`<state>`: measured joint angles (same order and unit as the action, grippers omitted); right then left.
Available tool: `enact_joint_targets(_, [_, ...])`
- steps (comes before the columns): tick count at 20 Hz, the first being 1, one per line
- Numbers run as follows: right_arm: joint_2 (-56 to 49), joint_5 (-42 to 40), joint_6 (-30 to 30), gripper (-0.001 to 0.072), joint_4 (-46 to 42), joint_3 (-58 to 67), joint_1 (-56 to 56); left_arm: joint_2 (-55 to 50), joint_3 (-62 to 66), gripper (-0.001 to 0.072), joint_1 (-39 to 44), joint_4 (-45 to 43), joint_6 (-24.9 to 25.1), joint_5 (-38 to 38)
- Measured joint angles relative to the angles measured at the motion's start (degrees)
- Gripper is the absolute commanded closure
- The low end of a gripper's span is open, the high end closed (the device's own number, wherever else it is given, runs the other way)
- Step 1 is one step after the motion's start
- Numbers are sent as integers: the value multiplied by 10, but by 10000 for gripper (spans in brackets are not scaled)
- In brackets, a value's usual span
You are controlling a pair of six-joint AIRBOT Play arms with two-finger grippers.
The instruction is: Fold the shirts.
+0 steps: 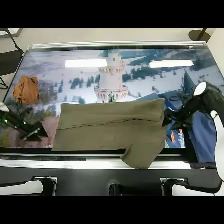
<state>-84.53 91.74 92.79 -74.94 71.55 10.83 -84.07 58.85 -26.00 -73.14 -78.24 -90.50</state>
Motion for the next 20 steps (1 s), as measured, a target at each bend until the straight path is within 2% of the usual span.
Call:
enact_joint_targets(2, [20,-10,-7,217,3,-39,0,18,-61,246,-5,18,17,34])
enact_joint_targets(4, [33,-15,-13,217,5,-60,0,28,-105,310,-7,44,29,62])
enact_joint_targets(7, [43,-17,-18,218,7,-75,0,34,-148,329,-9,68,38,78])
enact_joint_targets(9, [46,-16,-20,218,6,-80,0,36,-164,540,-10,78,41,91])
enact_joint_targets(11, [54,-14,-23,218,5,-87,0,37,-172,679,-10,87,43,107])
enact_joint_targets(15, [129,-38,-25,216,6,-182,0,37,-179,680,-11,105,44,123])
enact_joint_targets(20, [208,-120,-44,219,43,-350,0,38,-181,679,-10,110,48,132])
